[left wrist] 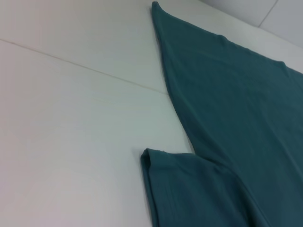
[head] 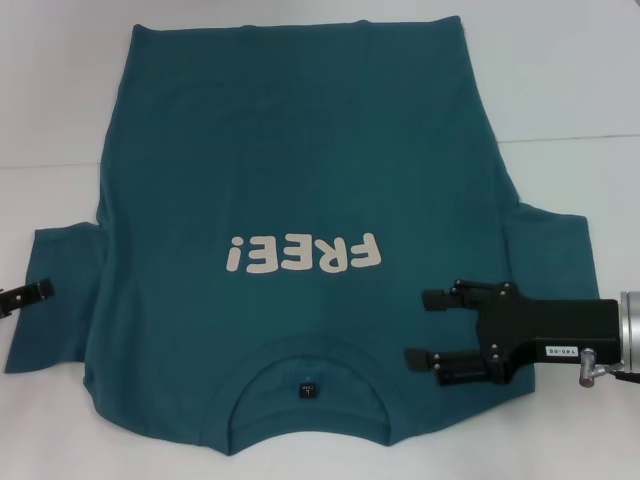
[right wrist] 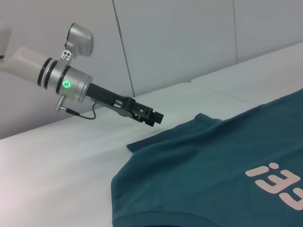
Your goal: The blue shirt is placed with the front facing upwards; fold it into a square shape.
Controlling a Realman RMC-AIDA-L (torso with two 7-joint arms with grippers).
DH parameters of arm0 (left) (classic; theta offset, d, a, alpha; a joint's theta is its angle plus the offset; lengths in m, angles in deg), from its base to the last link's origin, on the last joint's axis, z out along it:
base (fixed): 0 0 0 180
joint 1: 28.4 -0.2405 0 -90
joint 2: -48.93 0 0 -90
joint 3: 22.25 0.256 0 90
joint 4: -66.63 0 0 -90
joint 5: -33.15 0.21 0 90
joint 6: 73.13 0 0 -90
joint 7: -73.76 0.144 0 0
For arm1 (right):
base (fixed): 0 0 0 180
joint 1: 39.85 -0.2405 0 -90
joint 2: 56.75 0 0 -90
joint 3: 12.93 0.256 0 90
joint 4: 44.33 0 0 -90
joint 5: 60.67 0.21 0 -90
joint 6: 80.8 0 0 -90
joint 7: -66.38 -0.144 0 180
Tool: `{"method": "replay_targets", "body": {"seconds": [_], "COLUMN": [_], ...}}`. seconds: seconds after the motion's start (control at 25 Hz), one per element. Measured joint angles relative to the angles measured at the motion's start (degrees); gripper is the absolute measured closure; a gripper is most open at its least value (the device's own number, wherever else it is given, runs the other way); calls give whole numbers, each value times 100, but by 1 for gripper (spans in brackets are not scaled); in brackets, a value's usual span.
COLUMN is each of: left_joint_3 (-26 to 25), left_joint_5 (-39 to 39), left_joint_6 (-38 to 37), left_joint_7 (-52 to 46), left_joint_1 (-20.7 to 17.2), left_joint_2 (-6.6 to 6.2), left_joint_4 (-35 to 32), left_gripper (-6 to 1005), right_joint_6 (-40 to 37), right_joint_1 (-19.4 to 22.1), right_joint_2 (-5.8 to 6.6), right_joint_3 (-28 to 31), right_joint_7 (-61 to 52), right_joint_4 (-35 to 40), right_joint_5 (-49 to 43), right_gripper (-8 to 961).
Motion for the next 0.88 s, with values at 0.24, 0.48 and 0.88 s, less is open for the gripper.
{"method": "replay_targets", "body": {"seconds": [0.24,0.48,0.88], "left_joint_3": [216,374,451], "left_joint_5": [9,9,-38], "left_joint_6": [138,252,45], "left_joint_7": [130,132,124], "left_joint_1": [0,75,173], "left_joint_2": [25,29,26], "left_joint_4": [32,176,158], "left_gripper": [89,88,90], "right_joint_6": [0,0,-6], "right_joint_1": [0,-7,-10], "right_joint_2": [0,0,0], "right_joint_3": [0,-4,0], "right_joint_7": [-1,-1,0], "right_joint_4": [3,4,4], "right_joint_5": [0,0,2], "right_gripper": [34,34,33]}}
